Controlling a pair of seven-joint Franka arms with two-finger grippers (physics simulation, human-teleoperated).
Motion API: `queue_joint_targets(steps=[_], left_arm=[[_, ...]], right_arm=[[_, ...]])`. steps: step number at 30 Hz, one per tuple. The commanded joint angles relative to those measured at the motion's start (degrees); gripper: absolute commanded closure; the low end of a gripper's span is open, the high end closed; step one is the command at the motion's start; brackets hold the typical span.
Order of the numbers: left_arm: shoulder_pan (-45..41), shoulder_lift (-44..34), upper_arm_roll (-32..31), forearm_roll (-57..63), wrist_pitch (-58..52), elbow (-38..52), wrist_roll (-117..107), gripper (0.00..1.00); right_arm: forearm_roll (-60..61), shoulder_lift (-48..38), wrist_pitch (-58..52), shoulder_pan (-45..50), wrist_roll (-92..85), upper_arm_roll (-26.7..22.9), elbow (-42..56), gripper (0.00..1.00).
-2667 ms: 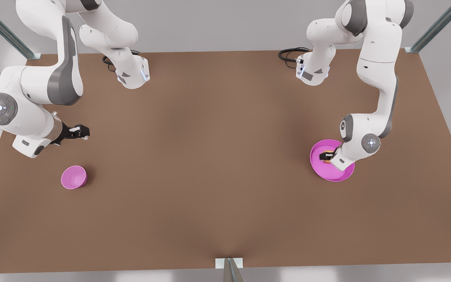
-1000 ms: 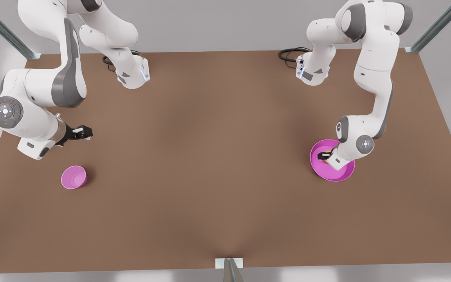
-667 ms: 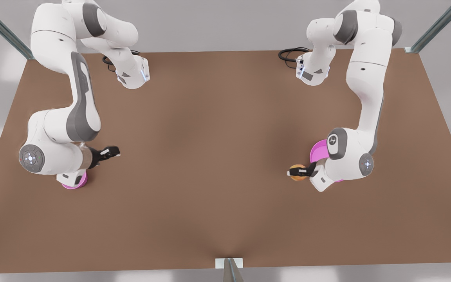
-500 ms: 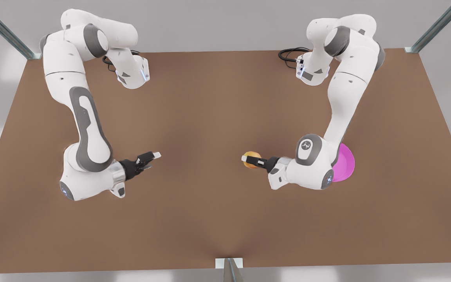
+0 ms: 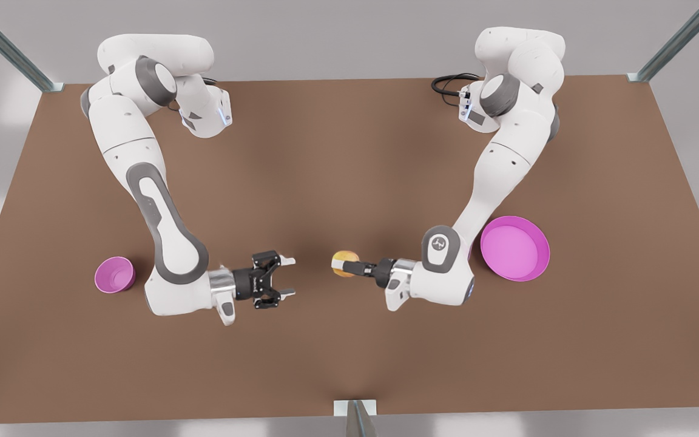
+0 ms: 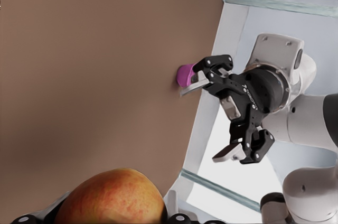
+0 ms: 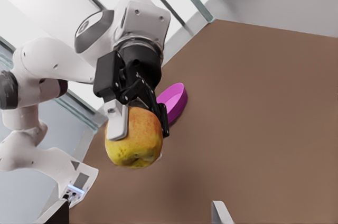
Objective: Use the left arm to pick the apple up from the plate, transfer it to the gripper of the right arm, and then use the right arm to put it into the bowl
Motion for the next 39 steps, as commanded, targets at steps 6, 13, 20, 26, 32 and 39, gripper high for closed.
queue_joint_targets(steps=[6, 13, 20, 26, 32, 39], left_arm=[[-0.2, 0.0, -0.3, -1.9, 5.3, -0.1, 2.4, 0.28], [-0.1, -0.1, -0.4, -1.6, 4.8, -0.4, 9.3, 0.27], [-0.2, -0.1, -0.4, -1.9, 4.9, -0.5, 8.6, 0.27], [-0.2, -0.1, -0.4, -2.6, 4.9, -0.5, 8.6, 0.27], [-0.2, -0.2, -0.4, -2.8, 4.9, -0.6, 8.6, 0.27], [-0.2, -0.2, -0.5, -2.8, 5.0, -0.7, 8.6, 0.26]], right_arm=[[8.2, 1.2, 9.8, -1.0, -45.7, 3.6, -1.9, 0.0], [9.7, 4.7, 9.0, -3.2, -48.4, 9.7, -1.9, 0.0], [9.6, 6.6, 9.1, -3.1, -49.8, 11.4, -1.8, 0.0], [10.0, 8.4, 9.7, -2.9, -50.2, 13.0, -1.5, 0.0], [10.1, 9.2, 11.3, -2.7, -50.3, 14.2, -1.1, 0.0], [10.0, 10.7, 13.3, -1.9, -50.3, 15.7, -0.7, 0.0]])
